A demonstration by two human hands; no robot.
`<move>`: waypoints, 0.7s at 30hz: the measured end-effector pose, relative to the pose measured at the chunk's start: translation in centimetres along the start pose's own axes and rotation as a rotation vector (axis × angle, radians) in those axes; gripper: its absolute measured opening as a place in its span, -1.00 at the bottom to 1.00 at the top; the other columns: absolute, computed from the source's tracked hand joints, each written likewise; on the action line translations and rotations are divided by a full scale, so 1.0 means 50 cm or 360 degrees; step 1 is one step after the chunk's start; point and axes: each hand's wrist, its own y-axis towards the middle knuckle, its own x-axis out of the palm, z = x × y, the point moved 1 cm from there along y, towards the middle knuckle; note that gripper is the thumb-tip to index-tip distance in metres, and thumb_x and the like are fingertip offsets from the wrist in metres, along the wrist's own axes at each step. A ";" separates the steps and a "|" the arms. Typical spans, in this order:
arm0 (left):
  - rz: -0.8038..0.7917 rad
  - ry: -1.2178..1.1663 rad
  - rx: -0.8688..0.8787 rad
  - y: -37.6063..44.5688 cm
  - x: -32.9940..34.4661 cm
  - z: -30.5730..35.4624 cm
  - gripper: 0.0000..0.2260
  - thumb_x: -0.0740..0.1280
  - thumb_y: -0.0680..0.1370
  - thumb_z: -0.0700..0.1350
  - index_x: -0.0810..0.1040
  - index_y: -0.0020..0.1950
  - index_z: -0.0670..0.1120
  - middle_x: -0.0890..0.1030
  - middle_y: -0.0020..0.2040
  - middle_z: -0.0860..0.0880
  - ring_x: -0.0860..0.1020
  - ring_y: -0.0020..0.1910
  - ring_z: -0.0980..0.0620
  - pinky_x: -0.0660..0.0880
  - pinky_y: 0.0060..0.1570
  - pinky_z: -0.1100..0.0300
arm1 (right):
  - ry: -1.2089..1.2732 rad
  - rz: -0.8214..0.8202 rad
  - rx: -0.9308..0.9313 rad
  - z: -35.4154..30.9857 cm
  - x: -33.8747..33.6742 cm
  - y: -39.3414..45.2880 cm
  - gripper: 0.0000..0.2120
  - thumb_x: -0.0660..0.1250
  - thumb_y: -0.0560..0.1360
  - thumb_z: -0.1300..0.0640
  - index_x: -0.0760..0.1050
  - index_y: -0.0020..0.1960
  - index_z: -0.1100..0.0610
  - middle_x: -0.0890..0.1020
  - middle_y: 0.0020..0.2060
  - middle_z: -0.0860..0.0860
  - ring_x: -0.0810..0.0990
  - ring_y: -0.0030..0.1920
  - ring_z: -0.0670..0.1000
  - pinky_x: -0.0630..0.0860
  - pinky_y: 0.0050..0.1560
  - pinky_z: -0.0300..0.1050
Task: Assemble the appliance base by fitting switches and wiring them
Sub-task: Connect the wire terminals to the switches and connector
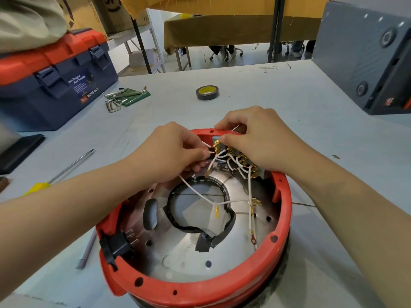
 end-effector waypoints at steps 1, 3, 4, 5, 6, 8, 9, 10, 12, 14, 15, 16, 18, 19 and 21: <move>0.0065 0.0240 0.0140 -0.001 -0.003 0.001 -0.87 0.39 0.50 -0.12 0.68 -0.21 -0.10 0.62 -0.47 0.03 0.54 -0.48 0.22 0.40 -0.39 0.50 | -0.0002 0.0001 0.0000 0.000 0.000 0.000 -0.79 0.37 0.49 0.09 0.61 0.12 -0.01 0.54 -0.17 -0.11 0.47 -0.27 -0.23 0.31 -0.27 -0.47; 0.0186 0.0696 0.0372 -0.005 -0.003 0.006 -0.82 0.38 0.50 -0.02 0.68 -0.21 -0.07 0.62 -0.41 0.01 0.52 -0.39 0.15 0.37 -0.33 0.39 | -0.0003 0.0002 -0.0002 0.000 -0.001 0.000 -0.78 0.37 0.49 0.09 0.60 0.13 -0.01 0.57 -0.12 -0.08 0.48 -0.24 -0.20 0.31 -0.24 -0.47; 0.0226 0.0888 0.0446 -0.007 -0.001 0.008 -0.79 0.34 0.50 0.04 0.68 -0.19 -0.05 0.64 -0.34 -0.03 0.50 -0.34 0.11 0.37 -0.30 0.31 | -0.0003 0.0001 -0.0004 0.000 0.000 0.000 -0.78 0.37 0.49 0.09 0.60 0.13 0.00 0.59 -0.08 -0.06 0.50 -0.20 -0.17 0.32 -0.22 -0.47; 0.0244 0.1036 0.0491 -0.008 0.001 0.009 -0.74 0.29 0.51 0.10 0.66 -0.15 -0.04 0.64 -0.27 -0.06 0.52 -0.26 0.03 0.41 -0.23 0.18 | -0.0003 0.0001 -0.0007 -0.001 -0.001 0.000 -0.78 0.37 0.49 0.09 0.60 0.13 0.00 0.62 -0.05 -0.05 0.51 -0.17 -0.16 0.33 -0.20 -0.48; 0.0237 0.1148 0.0509 -0.008 0.003 0.011 -0.67 0.21 0.50 0.15 0.64 -0.13 -0.04 0.63 -0.22 -0.08 0.53 -0.20 -0.06 0.44 -0.20 0.08 | -0.0002 0.0003 -0.0010 -0.001 0.000 -0.001 -0.78 0.37 0.49 0.09 0.61 0.13 0.00 0.63 -0.03 -0.04 0.52 -0.13 -0.13 0.33 -0.19 -0.48; 0.0212 0.1344 0.0533 -0.005 0.001 0.015 -0.55 0.04 0.43 0.22 0.58 -0.10 -0.04 0.60 -0.16 -0.08 0.54 -0.13 -0.14 0.43 -0.21 0.05 | -0.0002 0.0006 -0.0016 -0.001 -0.001 -0.001 -0.79 0.37 0.49 0.09 0.61 0.12 0.00 0.64 -0.01 -0.03 0.53 -0.11 -0.12 0.34 -0.17 -0.49; 0.0201 0.1439 0.0558 -0.002 0.000 0.016 -0.53 -0.02 0.41 0.22 0.55 -0.10 -0.05 0.59 -0.15 -0.07 0.54 -0.12 -0.15 0.42 -0.22 0.05 | -0.0003 0.0006 -0.0015 -0.001 -0.001 0.000 -0.79 0.37 0.49 0.09 0.61 0.12 0.00 0.64 -0.02 -0.03 0.54 -0.11 -0.12 0.34 -0.17 -0.49; 0.0188 0.1520 0.0587 0.002 0.000 0.017 -0.54 -0.04 0.42 0.22 0.52 -0.11 -0.05 0.58 -0.13 -0.07 0.54 -0.11 -0.16 0.39 -0.25 0.07 | -0.0002 0.0005 -0.0014 -0.001 -0.001 0.000 -0.79 0.37 0.49 0.09 0.61 0.12 0.00 0.64 -0.02 -0.04 0.54 -0.12 -0.12 0.34 -0.18 -0.49; 0.0156 0.1640 0.0637 0.009 0.001 0.017 -0.62 0.00 0.50 0.21 0.42 -0.15 -0.04 0.55 -0.11 -0.06 0.55 -0.08 -0.17 0.31 -0.27 0.09 | 0.0002 0.0008 -0.0015 -0.002 0.000 0.000 -0.80 0.38 0.49 0.10 0.61 0.11 0.00 0.63 -0.05 -0.05 0.53 -0.14 -0.13 0.34 -0.19 -0.48; 0.0114 0.1697 0.0667 0.011 0.002 0.018 -0.68 0.04 0.57 0.19 0.32 -0.16 -0.03 0.49 -0.14 -0.03 0.55 -0.06 -0.17 0.27 -0.27 0.11 | -0.0003 0.0012 -0.0018 -0.002 0.000 0.000 -0.79 0.38 0.48 0.10 0.62 0.11 0.00 0.61 -0.08 -0.06 0.51 -0.16 -0.14 0.34 -0.20 -0.48; 0.0098 0.1704 0.0678 0.009 0.002 0.017 -0.69 0.03 0.58 0.18 0.31 -0.16 -0.03 0.45 -0.16 -0.01 0.54 -0.07 -0.16 0.26 -0.27 0.11 | -0.0008 0.0015 -0.0021 -0.003 0.000 0.000 -0.79 0.38 0.48 0.10 0.62 0.11 0.00 0.60 -0.09 -0.07 0.51 -0.17 -0.15 0.33 -0.20 -0.49; 0.0090 0.1704 0.0692 0.008 0.003 0.016 -0.69 0.02 0.58 0.18 0.32 -0.15 -0.03 0.43 -0.16 0.01 0.54 -0.07 -0.15 0.25 -0.27 0.12 | -0.0012 0.0017 -0.0023 -0.003 0.000 0.001 -0.79 0.38 0.48 0.10 0.62 0.11 0.01 0.59 -0.11 -0.08 0.50 -0.19 -0.16 0.33 -0.20 -0.50; 0.0090 0.1692 0.0717 0.008 0.004 0.014 -0.68 0.00 0.58 0.17 0.34 -0.14 -0.02 0.49 -0.11 0.00 0.54 -0.06 -0.15 0.25 -0.26 0.12 | -0.0016 0.0012 -0.0027 -0.003 -0.002 0.001 -0.79 0.38 0.48 0.11 0.62 0.11 0.01 0.58 -0.13 -0.08 0.49 -0.25 -0.19 0.33 -0.21 -0.51; 0.0086 0.1684 0.0720 0.010 0.004 0.013 -0.69 0.00 0.57 0.17 0.34 -0.14 -0.02 0.52 -0.07 -0.01 0.54 -0.05 -0.15 0.25 -0.26 0.12 | -0.0020 0.0010 -0.0032 -0.003 -0.002 0.001 -0.79 0.38 0.48 0.11 0.62 0.11 0.01 0.59 -0.13 -0.08 0.48 -0.26 -0.20 0.33 -0.21 -0.50; 0.0063 0.1665 0.0709 0.015 0.004 0.012 -0.70 -0.01 0.55 0.17 0.35 -0.15 -0.01 0.56 -0.04 -0.04 0.54 -0.03 -0.17 0.28 -0.25 0.11 | -0.0031 0.0015 -0.0042 -0.005 -0.004 0.001 -0.79 0.38 0.48 0.12 0.62 0.11 0.02 0.58 -0.13 -0.07 0.48 -0.23 -0.17 0.33 -0.18 -0.49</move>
